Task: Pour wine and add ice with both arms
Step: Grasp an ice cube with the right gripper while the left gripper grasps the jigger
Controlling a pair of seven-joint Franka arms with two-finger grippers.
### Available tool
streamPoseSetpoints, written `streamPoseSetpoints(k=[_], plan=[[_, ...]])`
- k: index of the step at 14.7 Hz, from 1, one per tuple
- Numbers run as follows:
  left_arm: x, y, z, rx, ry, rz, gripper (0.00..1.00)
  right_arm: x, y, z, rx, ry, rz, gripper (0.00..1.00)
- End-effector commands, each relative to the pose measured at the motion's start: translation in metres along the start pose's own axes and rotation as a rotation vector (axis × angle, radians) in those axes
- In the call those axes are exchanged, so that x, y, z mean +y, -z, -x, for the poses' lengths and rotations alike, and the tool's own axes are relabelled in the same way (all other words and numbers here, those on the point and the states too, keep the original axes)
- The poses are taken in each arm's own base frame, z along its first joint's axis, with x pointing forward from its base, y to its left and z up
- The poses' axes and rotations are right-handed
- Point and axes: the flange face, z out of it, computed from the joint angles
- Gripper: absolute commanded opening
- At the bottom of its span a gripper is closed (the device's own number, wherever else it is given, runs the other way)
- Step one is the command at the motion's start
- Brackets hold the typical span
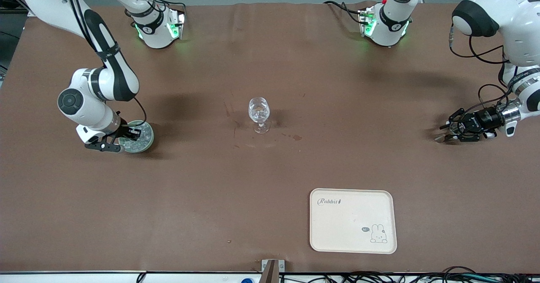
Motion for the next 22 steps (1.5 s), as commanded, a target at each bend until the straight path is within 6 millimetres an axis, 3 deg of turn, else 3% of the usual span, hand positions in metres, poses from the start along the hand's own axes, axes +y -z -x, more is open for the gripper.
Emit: streamPoseSetpoints(k=[1, 5, 6, 7, 8, 13, 16, 22], plan=[[0.001, 0.001, 0.012, -0.060, -0.003, 0.007, 0.01, -0.002, 0.007, 0.002, -0.015, -0.009, -0.005, 0.04], [0.006, 0.001, 0.035, -0.139, 0.012, -0.020, 0.01, -0.004, 0.025, -0.005, -0.070, -0.008, 0.000, 0.08], [0.011, 0.001, 0.049, -0.181, 0.006, -0.037, 0.01, -0.004, 0.024, -0.005, -0.074, -0.002, 0.000, 0.24], [0.015, 0.001, 0.063, -0.200, -0.001, -0.046, 0.01, -0.004, 0.022, -0.005, -0.072, 0.007, 0.000, 0.54], [0.023, 0.002, 0.083, -0.205, -0.004, -0.055, 0.01, -0.007, 0.022, -0.004, -0.070, 0.013, 0.000, 0.65], [0.046, -0.022, 0.167, -0.224, -0.029, -0.181, 0.01, -0.016, 0.014, 0.000, -0.058, 0.033, 0.000, 0.66], [0.057, -0.052, 0.247, -0.141, -0.153, -0.334, 0.01, -0.014, 0.005, 0.003, -0.033, 0.033, -0.002, 0.66], [0.053, -0.102, 0.348, -0.103, -0.167, -0.435, 0.01, -0.012, -0.016, 0.006, -0.007, 0.033, -0.002, 0.65]])
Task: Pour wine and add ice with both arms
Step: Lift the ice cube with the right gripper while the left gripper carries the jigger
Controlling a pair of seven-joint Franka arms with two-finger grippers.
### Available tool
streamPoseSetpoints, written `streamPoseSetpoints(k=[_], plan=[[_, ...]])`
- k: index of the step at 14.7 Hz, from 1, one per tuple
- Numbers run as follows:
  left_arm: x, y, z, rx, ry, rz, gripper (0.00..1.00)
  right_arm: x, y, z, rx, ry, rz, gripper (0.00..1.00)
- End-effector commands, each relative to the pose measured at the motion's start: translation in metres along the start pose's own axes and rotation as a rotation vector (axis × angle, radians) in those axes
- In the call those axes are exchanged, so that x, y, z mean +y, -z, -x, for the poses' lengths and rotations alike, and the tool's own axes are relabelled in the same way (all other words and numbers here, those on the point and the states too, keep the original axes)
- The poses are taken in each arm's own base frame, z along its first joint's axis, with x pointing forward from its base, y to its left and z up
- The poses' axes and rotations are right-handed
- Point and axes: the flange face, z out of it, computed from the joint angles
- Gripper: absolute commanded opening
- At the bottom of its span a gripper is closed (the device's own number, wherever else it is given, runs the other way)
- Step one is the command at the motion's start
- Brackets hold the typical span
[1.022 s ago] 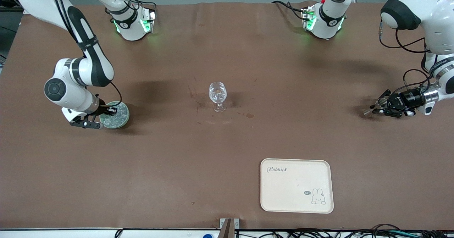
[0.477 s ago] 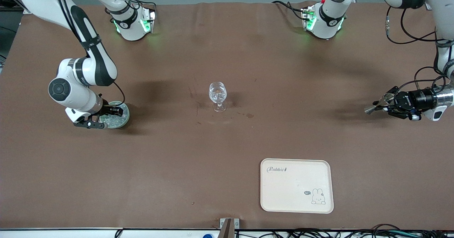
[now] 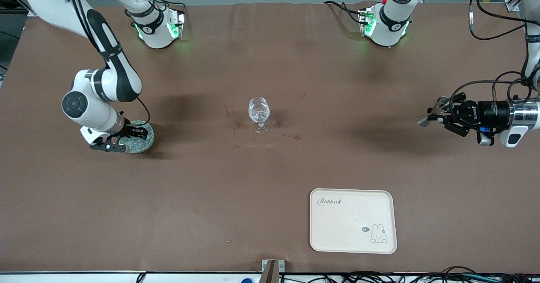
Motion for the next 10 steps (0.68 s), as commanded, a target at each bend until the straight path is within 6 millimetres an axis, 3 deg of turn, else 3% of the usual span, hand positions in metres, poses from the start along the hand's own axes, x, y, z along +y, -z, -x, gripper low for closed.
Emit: streamPoseSetpoints(k=[1, 4, 6, 10], plan=[[-0.001, -0.029, 0.032, 0.027, -0.030, -0.033, 0.01, 0.002, -0.017, 0.008, 0.022, 0.005, -0.006, 0.65], [0.011, -0.075, 0.061, 0.053, -0.054, -0.061, 0.01, 0.003, -0.017, 0.008, 0.014, 0.012, -0.005, 0.60], [0.028, -0.122, 0.084, 0.085, -0.032, -0.094, 0.01, 0.003, -0.015, 0.007, 0.014, 0.014, -0.005, 0.54], [0.038, -0.179, 0.105, 0.108, -0.033, -0.152, 0.01, 0.002, -0.003, -0.001, -0.039, 0.014, -0.001, 0.40]])
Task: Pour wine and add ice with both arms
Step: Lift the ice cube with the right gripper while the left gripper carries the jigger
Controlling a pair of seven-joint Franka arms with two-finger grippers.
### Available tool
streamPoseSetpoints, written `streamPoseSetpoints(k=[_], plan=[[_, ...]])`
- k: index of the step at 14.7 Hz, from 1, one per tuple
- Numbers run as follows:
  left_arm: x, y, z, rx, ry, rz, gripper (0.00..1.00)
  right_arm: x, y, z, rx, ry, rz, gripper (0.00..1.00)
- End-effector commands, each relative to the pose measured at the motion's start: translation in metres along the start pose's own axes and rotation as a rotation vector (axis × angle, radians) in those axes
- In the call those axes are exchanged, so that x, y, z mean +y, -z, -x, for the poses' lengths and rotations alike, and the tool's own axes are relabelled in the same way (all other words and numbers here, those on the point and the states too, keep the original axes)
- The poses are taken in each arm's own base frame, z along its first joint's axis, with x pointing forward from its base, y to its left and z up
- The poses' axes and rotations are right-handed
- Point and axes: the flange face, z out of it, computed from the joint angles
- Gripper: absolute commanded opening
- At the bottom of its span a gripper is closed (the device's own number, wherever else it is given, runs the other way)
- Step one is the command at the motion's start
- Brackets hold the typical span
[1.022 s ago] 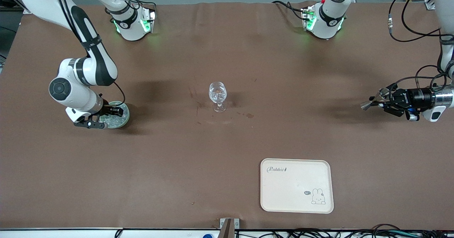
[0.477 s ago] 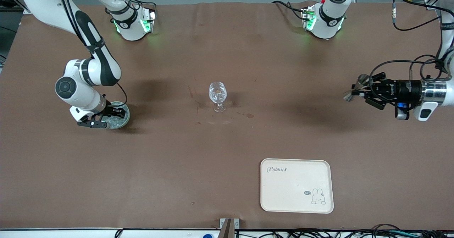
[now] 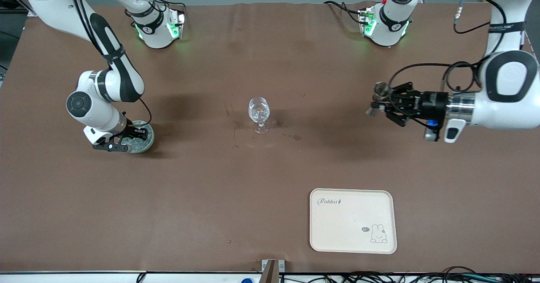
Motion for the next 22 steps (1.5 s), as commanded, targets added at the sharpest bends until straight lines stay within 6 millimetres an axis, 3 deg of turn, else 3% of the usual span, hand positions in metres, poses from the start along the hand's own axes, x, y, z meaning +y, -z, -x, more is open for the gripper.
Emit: streamPoseSetpoints(k=[1, 6, 11, 14, 17, 20, 22], plan=[[0.005, -0.029, 0.016, 0.042, 0.019, -0.012, 0.01, 0.001, 0.010, -0.006, -0.035, 0.005, -0.003, 0.38], [0.033, -0.129, 0.037, 0.105, 0.058, -0.011, 0.01, 0.000, 0.019, -0.013, -0.043, -0.001, -0.002, 0.19], [0.050, -0.202, 0.042, 0.162, 0.102, 0.050, 0.01, -0.001, 0.031, -0.018, -0.058, -0.006, -0.002, 0.05], [0.061, -0.239, 0.039, 0.225, 0.122, 0.083, 0.01, -0.003, 0.075, -0.041, -0.110, -0.017, -0.013, 0.04], [0.075, -0.263, 0.045, 0.286, 0.150, 0.112, 0.01, -0.006, 0.120, -0.060, -0.128, -0.031, -0.040, 0.04], [0.073, -0.283, 0.056, 0.380, 0.103, 0.083, 0.01, 0.001, 0.178, -0.076, -0.133, -0.035, -0.046, 0.04], [0.071, -0.295, 0.064, 0.443, 0.074, 0.076, 0.01, 0.007, 0.225, -0.077, -0.102, -0.041, -0.054, 0.04]])
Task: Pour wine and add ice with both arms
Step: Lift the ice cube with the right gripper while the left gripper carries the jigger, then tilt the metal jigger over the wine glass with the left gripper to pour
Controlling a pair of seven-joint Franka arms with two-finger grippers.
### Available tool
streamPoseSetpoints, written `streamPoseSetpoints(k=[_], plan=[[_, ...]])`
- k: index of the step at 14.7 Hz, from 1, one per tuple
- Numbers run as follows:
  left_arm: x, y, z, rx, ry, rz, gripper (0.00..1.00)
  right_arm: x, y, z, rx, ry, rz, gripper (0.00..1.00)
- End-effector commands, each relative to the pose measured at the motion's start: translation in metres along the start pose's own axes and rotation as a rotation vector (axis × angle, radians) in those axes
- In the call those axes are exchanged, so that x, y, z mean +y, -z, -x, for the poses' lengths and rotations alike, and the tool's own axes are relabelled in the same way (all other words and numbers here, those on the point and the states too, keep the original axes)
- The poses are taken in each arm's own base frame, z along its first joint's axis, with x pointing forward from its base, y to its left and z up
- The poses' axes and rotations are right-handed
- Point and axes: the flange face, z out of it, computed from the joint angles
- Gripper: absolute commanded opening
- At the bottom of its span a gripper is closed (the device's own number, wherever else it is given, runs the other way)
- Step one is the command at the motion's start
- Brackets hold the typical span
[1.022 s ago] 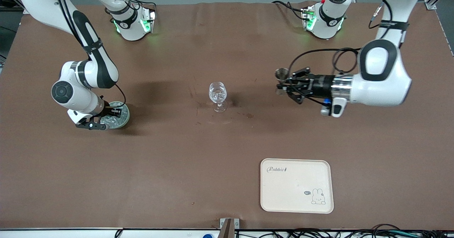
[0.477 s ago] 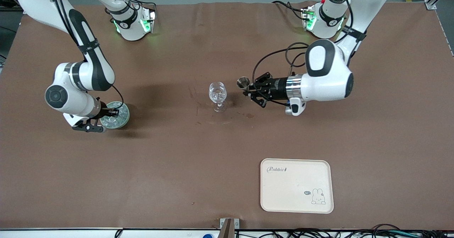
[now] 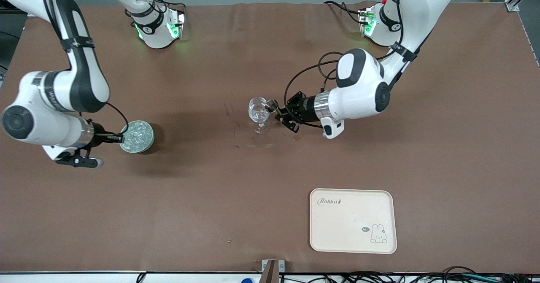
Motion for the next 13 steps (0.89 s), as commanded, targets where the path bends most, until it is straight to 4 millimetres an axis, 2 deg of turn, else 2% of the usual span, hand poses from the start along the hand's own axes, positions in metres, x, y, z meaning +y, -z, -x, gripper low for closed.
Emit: streamPoseSetpoints(k=[1, 4, 6, 8, 9, 11, 13], plan=[[0.000, -0.006, 0.017, 0.072, -0.035, 0.014, 0.01, 0.010, 0.067, 0.011, 0.053, -0.008, -0.035, 0.04], [-0.003, -0.015, 0.021, 0.149, -0.061, 0.005, 0.01, 0.020, 0.134, 0.043, 0.158, -0.021, -0.050, 0.04], [-0.004, -0.019, 0.034, 0.182, -0.071, 0.010, 0.00, 0.030, 0.168, 0.065, 0.208, -0.028, -0.047, 0.04], [-0.006, -0.027, 0.044, 0.221, -0.084, 0.011, 0.00, 0.047, 0.196, 0.087, 0.243, -0.046, -0.054, 0.04], [-0.006, -0.031, 0.042, 0.252, -0.079, 0.015, 0.00, 0.053, 0.207, 0.097, 0.249, -0.047, -0.057, 0.04], [-0.009, -0.040, 0.055, 0.294, -0.091, 0.025, 0.00, 0.055, 0.227, 0.113, 0.237, -0.043, -0.059, 0.04], [-0.011, -0.043, 0.057, 0.325, -0.105, 0.030, 0.00, 0.054, 0.259, 0.130, 0.213, -0.029, -0.055, 0.04]])
